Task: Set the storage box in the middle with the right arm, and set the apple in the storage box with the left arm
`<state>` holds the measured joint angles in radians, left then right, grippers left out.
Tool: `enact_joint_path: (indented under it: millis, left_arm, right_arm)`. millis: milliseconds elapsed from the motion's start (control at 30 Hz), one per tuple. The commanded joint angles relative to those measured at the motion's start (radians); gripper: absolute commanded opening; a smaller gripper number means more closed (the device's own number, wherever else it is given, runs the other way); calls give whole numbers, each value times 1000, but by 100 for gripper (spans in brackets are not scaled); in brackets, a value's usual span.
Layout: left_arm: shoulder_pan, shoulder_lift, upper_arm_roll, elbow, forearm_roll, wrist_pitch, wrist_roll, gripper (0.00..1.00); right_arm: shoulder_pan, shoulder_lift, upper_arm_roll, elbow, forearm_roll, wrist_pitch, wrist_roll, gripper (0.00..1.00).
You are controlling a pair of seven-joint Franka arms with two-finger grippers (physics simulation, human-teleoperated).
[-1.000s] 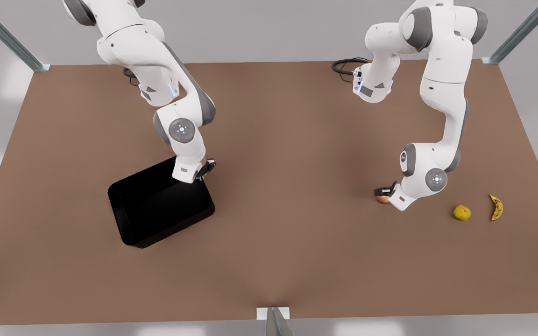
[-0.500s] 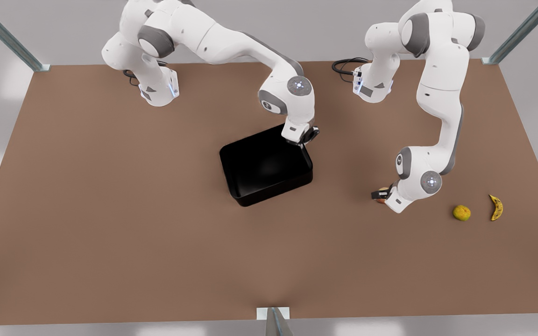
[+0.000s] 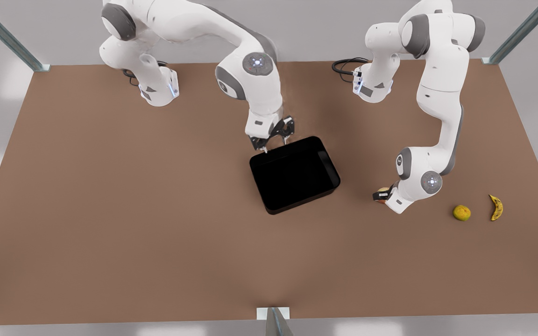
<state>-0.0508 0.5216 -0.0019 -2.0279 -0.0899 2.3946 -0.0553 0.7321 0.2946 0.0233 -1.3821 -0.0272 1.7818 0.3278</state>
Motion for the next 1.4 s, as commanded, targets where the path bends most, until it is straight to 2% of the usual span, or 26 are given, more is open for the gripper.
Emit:
enact_joint_path:
  millis: [0,33,67,133,167,267,333,367,433,667,833,933,1033,1167,1233,1267,1300,1367]
  left_arm:
    - [0,0,0,0,1,0,0,84]
    - [0,0,0,0,1,0,0,84]
    - [-1,0,0,0,1,0,0,84]
    - [0,0,0,0,1,-2,2,83]
    - [0,0,-1,0,1,0,0,83]
    - [0,-2,-1,0,1,-2,0,83]
    - [-1,-9,-1,-2,1,-2,0,83]
    - [-1,-15,-1,-3,-1,-3,0,83]
    - [2,-34,-1,-6,-1,-11,0,83]
    - [-27,-163,-4,-21,-8,-95,-35,83]
    - [-150,-229,-4,-23,-57,-141,-121,83]
    - [-294,-265,2,-23,-117,-160,-251,83]
    - [-443,-259,10,-14,-168,-150,-356,83]
    - [-544,-236,20,-3,-211,-126,-386,83]
    - [-719,-213,186,5,-254,-126,-387,83]
    - [-728,-209,192,9,-255,-126,-388,84]
    - [-728,-209,194,9,-254,-126,-388,100]
    - [-728,-209,194,9,-254,-126,-386,100]
  right_arm:
    - [-64,-75,12,-52,1,-48,-77,100]
    - [-216,-193,40,-113,0,-126,-125,100]
    - [-282,-236,43,-112,-5,-183,-127,100]
    - [-490,-324,147,-114,-74,-294,-130,100]
    - [-540,-338,153,-110,-74,-326,-130,100]
    - [-534,-298,147,-40,-76,-420,-121,100]
    - [-525,-269,147,-34,-68,-404,-113,100]
    - [-523,-236,152,-35,-59,-323,-62,100]
    - [-520,-233,152,-34,-19,-275,-26,100]
    - [-559,-235,136,-11,1,-275,-29,100]
    - [-593,-232,141,-12,3,-275,-39,100]
    - [-597,-212,141,-11,17,-269,-36,100]
    - [-593,-212,142,-11,18,-266,-32,100]
    - [-594,-212,141,-11,30,-266,-30,100]
    - [-596,-212,142,-11,30,-266,-29,100]
    - [-594,-213,144,-11,30,-266,-29,100]
    - [-593,-212,144,-11,30,-266,-29,100]
    - [-596,-212,142,-11,30,-259,-29,100]
